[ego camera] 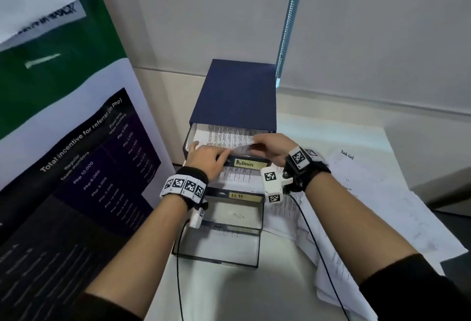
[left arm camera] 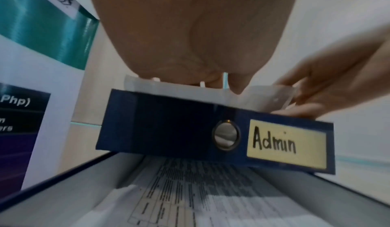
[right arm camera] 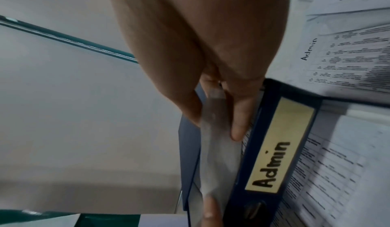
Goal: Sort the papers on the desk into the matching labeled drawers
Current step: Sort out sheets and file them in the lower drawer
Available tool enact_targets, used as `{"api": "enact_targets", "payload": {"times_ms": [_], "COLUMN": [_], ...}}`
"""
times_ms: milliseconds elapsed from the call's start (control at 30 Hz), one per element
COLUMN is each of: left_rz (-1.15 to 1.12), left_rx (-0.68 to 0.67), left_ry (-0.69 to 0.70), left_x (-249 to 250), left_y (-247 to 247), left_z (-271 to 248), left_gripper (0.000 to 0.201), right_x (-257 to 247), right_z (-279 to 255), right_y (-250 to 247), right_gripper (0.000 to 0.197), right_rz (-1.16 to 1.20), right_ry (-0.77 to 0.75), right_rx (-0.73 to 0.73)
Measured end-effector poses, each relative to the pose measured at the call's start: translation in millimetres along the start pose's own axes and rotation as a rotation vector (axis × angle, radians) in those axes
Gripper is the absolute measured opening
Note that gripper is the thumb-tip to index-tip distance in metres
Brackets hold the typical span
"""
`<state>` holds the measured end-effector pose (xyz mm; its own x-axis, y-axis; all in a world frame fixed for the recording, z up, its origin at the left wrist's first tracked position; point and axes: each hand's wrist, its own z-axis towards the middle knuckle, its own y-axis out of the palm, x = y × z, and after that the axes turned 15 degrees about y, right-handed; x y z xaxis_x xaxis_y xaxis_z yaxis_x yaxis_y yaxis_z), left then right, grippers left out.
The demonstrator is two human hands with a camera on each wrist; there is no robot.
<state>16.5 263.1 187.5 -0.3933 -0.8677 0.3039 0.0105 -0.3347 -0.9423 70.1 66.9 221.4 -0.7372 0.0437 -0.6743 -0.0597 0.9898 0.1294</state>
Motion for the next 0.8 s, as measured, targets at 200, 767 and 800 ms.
{"api": "enact_targets", "payload": {"times_ms": [200,767,800], "left_rz": [0.015,0.189,0.16], "left_rx": [-0.095,-0.176,-0.052], "left_ry": [0.053,0.021,0.083], "left_x": [-10,48,63], "left_y": [8,14,17], "left_z": [22,46,46], "left_gripper": [0.044,0.039,0.033], "right_x": [24,143,159], "right_z": [-30,-2,-6], "right_y": [-80,-234,-248], "right_gripper": [0.02,0.039,0.044], "right_rz": [-0.157,-0.751,-0.822], "right_ry": [-0.153,0.316,0.388], "right_rx": [0.123,0.492,0.541]}}
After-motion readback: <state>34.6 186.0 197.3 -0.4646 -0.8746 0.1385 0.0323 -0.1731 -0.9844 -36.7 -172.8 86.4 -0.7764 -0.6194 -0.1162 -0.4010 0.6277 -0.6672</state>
